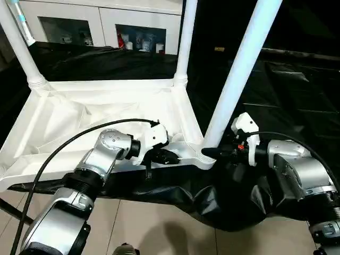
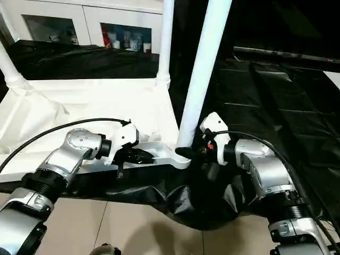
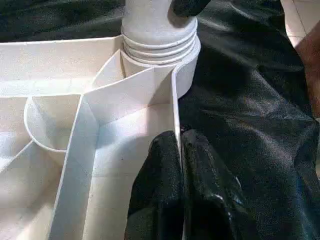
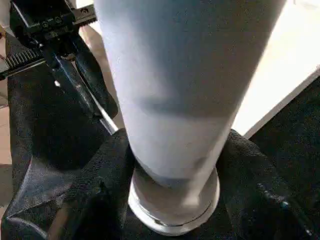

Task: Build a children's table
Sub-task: Rotate leg to tighten

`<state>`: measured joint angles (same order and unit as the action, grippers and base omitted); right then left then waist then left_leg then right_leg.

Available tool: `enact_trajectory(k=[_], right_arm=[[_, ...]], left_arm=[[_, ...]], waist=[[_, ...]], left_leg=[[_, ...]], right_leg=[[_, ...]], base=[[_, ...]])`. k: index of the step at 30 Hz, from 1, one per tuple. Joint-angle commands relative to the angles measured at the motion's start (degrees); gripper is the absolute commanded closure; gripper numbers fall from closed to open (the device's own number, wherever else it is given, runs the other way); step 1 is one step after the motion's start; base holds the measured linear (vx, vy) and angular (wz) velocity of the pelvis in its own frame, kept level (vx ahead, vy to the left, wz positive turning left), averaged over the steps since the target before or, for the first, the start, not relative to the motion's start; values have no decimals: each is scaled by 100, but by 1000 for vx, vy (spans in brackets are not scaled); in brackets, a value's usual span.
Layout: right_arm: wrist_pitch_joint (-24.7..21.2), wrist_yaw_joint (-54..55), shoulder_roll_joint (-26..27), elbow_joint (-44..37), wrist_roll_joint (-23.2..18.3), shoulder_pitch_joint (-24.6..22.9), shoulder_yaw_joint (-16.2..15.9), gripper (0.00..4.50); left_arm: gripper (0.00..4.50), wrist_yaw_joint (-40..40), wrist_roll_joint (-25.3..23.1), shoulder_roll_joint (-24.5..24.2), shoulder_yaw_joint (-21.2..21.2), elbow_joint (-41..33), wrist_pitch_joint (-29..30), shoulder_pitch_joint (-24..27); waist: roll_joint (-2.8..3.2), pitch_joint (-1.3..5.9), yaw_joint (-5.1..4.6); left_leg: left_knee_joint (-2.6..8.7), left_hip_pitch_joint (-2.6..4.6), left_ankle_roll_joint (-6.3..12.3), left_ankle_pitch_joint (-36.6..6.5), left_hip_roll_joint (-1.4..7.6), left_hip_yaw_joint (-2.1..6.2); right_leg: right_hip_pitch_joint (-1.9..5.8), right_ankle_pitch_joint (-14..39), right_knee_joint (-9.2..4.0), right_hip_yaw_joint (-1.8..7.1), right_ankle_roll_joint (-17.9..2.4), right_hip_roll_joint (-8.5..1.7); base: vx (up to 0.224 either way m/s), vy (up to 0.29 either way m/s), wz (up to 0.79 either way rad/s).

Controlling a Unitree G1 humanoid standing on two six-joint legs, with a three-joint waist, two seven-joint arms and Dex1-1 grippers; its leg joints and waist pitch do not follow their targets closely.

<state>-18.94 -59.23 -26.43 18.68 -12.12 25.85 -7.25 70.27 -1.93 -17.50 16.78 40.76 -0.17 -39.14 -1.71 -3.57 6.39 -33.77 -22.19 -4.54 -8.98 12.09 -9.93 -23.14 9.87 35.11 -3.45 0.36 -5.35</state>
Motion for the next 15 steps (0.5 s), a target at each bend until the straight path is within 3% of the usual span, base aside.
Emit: enact_trajectory(k=[1,6,7,9,10,12,13,15], right_arm=[[80,25,4,-30,-13,-87,8,219],[180,356,193,98,13,-133,87,247],[222,936,488,300,113,-161,187,251],[209,1439,741,459,174,-164,292,253],[168,1843,964,588,179,-144,403,254],[140,2463,1266,786,186,-73,580,254],[133,3293,1671,1058,183,51,812,255],[160,3812,1902,1233,222,161,907,255]], left_arm=[[450,34,79,55,27,-317,-21,-52],[450,-409,-19,167,-49,-152,-2,-116],[450,-1024,-159,334,-130,131,25,-238],[450,-1465,-267,457,-166,326,86,-331],[450,-1733,-325,559,-177,431,165,-390],[450,-2130,-380,723,-211,563,305,-479],[450,-2658,-419,979,-269,700,556,-597],[450,-3064,-438,1164,-319,815,714,-687]], waist=[[-19,438,-22],[-44,427,-35],[-59,426,-39],[-44,407,-57],[-59,419,-55],[-49,417,-78],[-41,424,-114],[-52,428,-153]], left_leg=[[399,134,113,-1367,109,-26],[401,129,103,-1407,104,-27],[403,132,92,-1441,100,-28],[410,149,15,-1572,93,-30],[418,152,-45,-1607,87,-16],[429,139,-86,-1611,89,-12],[446,148,-183,-1668,88,9],[447,134,-193,-1684,72,13]], right_leg=[[259,1181,-400,197,-1259,-266],[248,1342,-413,196,-1214,-271],[251,1471,-430,196,-1169,-271],[203,1734,-462,198,-1103,-266],[217,1910,-477,189,-1022,-278],[194,1936,-466,199,-993,-275],[203,1927,-471,187,-991,-267],[221,1826,-473,185,-974,-253]], base=[[0,0,0],[0,0,0],[0,0,0],[0,0,0],[0,0,0],[0,0,0],[0,0,0],[0,0,0]])
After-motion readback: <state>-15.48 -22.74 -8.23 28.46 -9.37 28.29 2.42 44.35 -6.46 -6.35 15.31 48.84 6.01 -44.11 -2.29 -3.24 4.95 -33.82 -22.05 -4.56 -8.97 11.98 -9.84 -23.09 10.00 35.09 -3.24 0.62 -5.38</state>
